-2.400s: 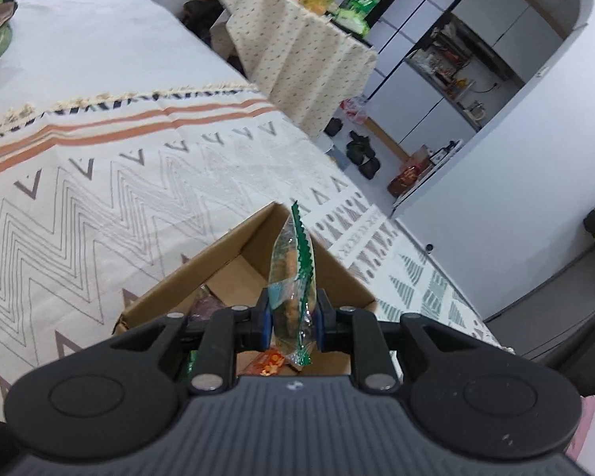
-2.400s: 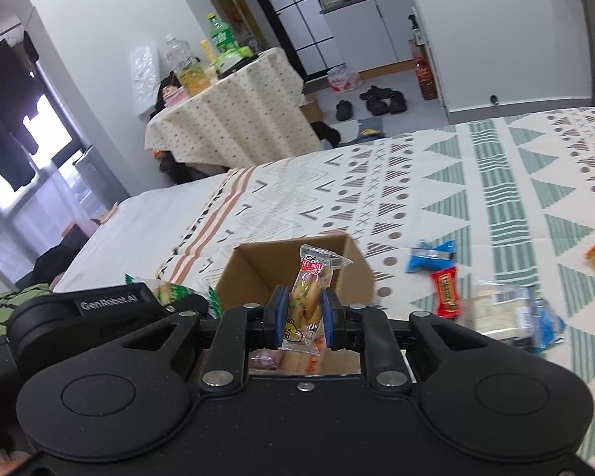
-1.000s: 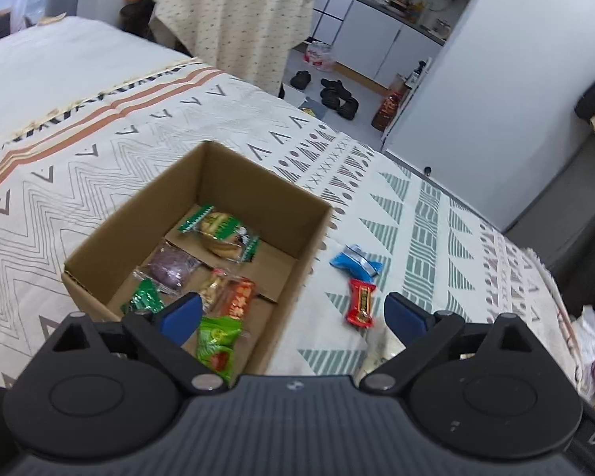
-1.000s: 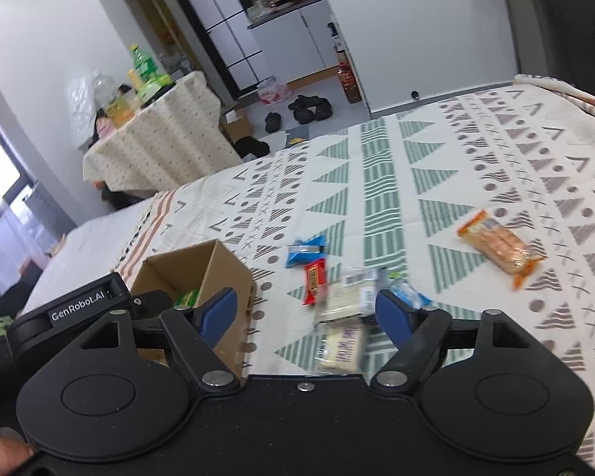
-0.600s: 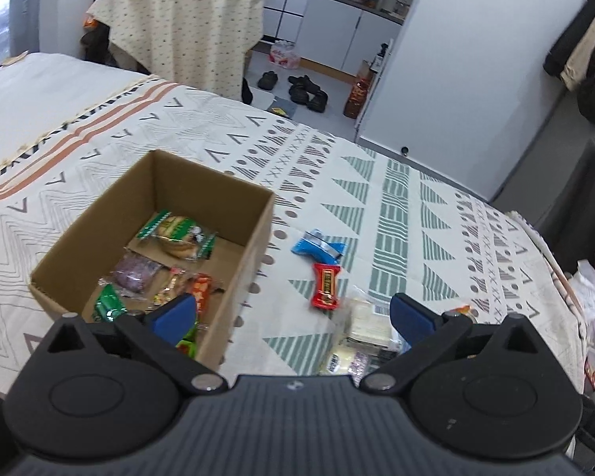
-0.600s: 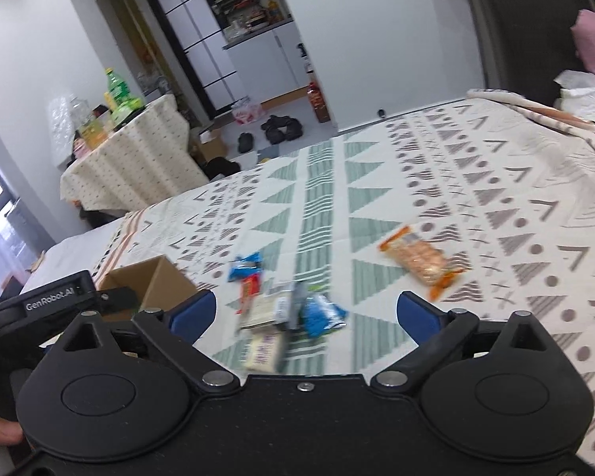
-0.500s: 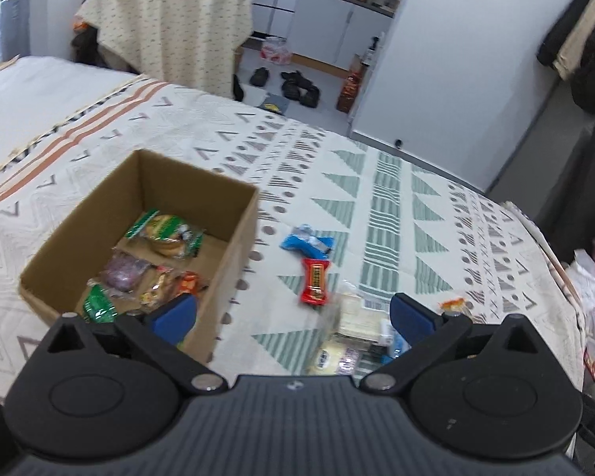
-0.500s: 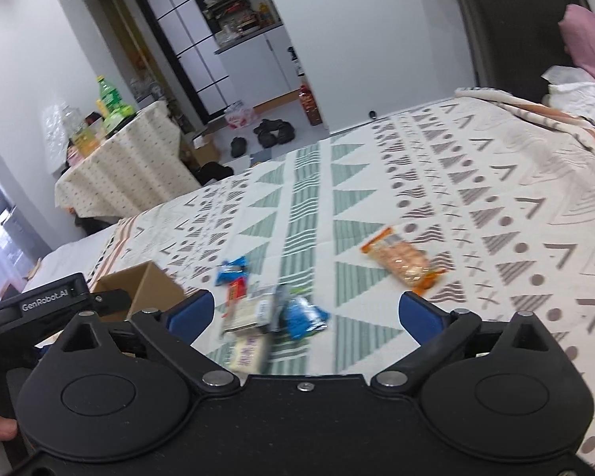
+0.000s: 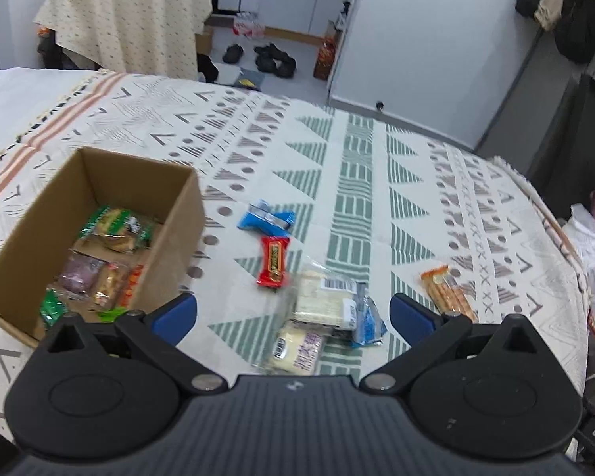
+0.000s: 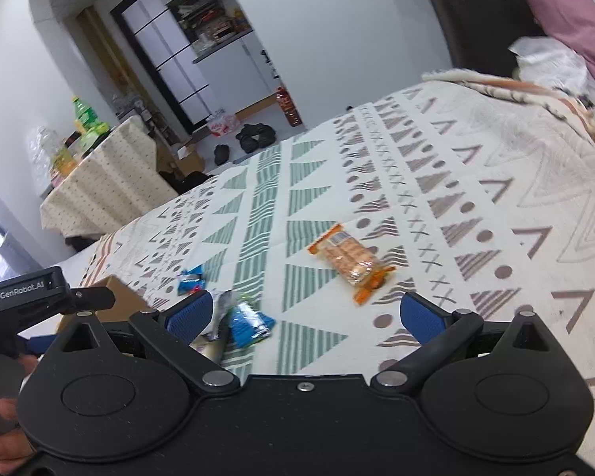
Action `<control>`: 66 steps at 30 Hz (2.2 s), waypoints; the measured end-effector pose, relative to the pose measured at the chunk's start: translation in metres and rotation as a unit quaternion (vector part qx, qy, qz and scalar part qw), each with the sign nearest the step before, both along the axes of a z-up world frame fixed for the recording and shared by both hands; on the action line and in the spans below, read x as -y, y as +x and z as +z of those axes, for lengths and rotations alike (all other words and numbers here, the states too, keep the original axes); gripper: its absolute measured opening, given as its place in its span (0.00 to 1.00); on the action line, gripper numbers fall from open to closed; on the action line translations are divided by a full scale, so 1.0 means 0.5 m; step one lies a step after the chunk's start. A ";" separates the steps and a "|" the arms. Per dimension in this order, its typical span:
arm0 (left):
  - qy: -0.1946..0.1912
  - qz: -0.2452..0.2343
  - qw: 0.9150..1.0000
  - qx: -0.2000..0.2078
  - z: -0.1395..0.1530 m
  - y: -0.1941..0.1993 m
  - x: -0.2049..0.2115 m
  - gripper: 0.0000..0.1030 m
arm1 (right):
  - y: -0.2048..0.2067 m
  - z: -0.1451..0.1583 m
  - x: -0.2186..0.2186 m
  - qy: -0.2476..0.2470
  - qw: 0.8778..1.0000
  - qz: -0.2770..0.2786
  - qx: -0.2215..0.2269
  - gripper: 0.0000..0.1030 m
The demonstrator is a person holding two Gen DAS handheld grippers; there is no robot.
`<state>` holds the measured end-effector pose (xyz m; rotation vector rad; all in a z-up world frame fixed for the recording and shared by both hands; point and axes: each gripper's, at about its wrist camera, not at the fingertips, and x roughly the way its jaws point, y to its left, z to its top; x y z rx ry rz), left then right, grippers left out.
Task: Organize snacks
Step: 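Move the left gripper to the white bread packet while the right gripper approaches the orange biscuit packet, then grasp the white bread packet with the left gripper while the right gripper grasps the orange biscuit packet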
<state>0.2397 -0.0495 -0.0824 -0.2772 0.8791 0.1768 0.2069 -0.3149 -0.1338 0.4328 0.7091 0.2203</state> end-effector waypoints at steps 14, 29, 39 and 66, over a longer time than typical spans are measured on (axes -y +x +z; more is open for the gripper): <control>0.019 -0.019 0.998 -0.050 -0.064 0.094 0.037 1.00 | 0.063 -0.052 0.016 0.011 1.000 -0.009 -0.001 0.97; 0.002 0.015 0.996 -0.090 -0.148 0.151 0.030 0.98 | 0.138 -0.096 -0.006 -0.005 1.000 0.016 -0.017 0.95; -0.030 0.012 0.994 -0.101 -0.188 0.160 0.021 0.78 | 0.188 -0.126 -0.024 -0.035 0.999 0.016 -0.023 0.93; -0.050 0.033 0.997 -0.053 -0.124 0.105 -0.011 0.56 | 0.198 -0.150 -0.056 -0.085 0.994 0.041 -0.056 0.34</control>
